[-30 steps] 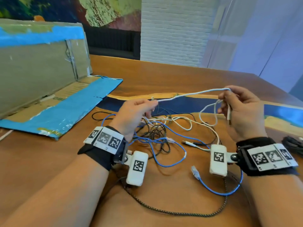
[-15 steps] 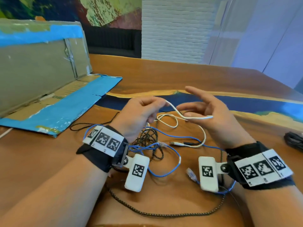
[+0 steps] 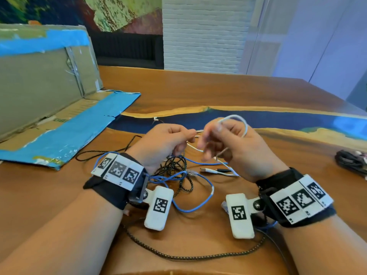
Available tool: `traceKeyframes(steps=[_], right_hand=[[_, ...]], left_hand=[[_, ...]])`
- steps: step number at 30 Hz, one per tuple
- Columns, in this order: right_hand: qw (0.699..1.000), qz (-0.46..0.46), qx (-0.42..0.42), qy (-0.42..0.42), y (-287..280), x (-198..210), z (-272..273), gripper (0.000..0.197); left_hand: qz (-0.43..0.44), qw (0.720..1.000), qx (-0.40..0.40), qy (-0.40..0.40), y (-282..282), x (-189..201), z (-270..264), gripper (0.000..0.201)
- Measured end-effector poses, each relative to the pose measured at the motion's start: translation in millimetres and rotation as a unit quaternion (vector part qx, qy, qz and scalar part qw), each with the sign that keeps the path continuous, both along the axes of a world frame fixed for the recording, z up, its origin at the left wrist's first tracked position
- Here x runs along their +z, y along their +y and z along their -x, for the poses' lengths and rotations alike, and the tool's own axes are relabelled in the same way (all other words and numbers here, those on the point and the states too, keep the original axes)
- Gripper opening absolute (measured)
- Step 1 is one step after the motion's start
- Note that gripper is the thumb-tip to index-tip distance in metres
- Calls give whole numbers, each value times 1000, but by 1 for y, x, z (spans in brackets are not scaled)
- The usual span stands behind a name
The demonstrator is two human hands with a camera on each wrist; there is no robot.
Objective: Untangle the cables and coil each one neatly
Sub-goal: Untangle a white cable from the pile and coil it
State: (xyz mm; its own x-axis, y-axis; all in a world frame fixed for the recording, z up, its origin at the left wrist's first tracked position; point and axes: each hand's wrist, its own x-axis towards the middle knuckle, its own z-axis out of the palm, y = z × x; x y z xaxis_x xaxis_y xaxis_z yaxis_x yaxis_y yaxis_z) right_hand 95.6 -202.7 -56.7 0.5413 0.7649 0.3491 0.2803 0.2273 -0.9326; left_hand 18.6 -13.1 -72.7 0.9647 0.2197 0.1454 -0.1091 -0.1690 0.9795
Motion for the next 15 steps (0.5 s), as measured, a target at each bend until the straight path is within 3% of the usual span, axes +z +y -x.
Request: traceKeyframes(steps=[3,6,8,9,12,15], right_hand=[[971,-165,-84,151,-1,4,-11,33],[946,-239,-147,163,-10,8,-25,23],[955,-207,-167,130,-14,6,-32,16],[964,-169,-177,103,-14,4,-35,21],[988,-25,-146,40,-16,-3,-35,45],[994,76,-33,76,-17,-6,-31,87]], left_hand=[[20,999,33,-9,11,4,1,27],[92,992,75,-39,21,6,2,20],[149,983,94,-57,23,9,2,20],[179,977,95,-67,21,11,2,22],[235,963,81,-105,14,15,3,26],[246,959,71,-122,7,19,5,27]])
